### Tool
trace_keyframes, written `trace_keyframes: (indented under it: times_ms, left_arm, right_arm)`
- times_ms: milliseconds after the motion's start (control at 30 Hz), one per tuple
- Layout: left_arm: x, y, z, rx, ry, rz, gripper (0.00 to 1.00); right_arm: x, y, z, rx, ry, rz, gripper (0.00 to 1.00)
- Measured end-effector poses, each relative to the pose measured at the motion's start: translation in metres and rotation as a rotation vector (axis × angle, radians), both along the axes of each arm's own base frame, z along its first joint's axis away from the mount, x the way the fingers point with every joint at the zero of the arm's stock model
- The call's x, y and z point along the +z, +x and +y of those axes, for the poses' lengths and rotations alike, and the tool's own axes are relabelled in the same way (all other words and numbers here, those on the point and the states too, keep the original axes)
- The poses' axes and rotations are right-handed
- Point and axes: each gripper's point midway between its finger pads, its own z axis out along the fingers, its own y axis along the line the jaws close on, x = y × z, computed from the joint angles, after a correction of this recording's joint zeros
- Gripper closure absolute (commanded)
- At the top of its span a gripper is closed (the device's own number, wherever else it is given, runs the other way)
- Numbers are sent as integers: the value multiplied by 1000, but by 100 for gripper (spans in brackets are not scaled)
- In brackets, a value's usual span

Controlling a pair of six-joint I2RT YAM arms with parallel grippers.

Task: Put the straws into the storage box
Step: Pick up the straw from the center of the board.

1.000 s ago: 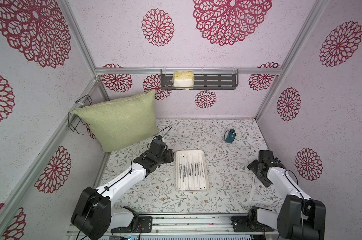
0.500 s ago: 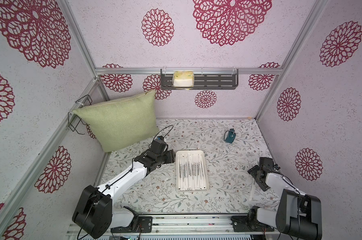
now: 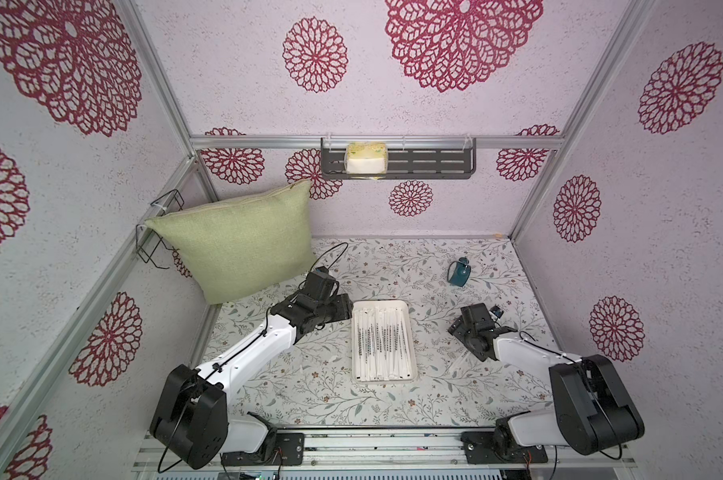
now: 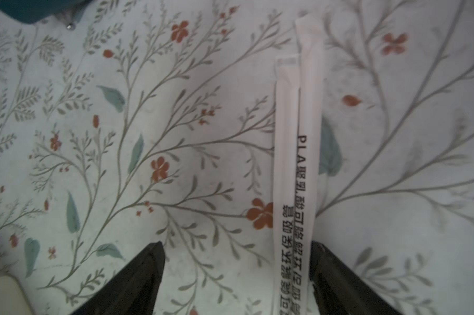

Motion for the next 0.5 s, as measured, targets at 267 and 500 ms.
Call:
trace_keyframes:
  times_ms: [267,500]
  left_arm:
    - [1,3,7,39,25,-6,35]
    - [-2,5,6,48,26,-4,35]
  right_arm:
    - [7,-19,20,172,-23,82,25]
    - [25,-31,-1,215,-80,86,63]
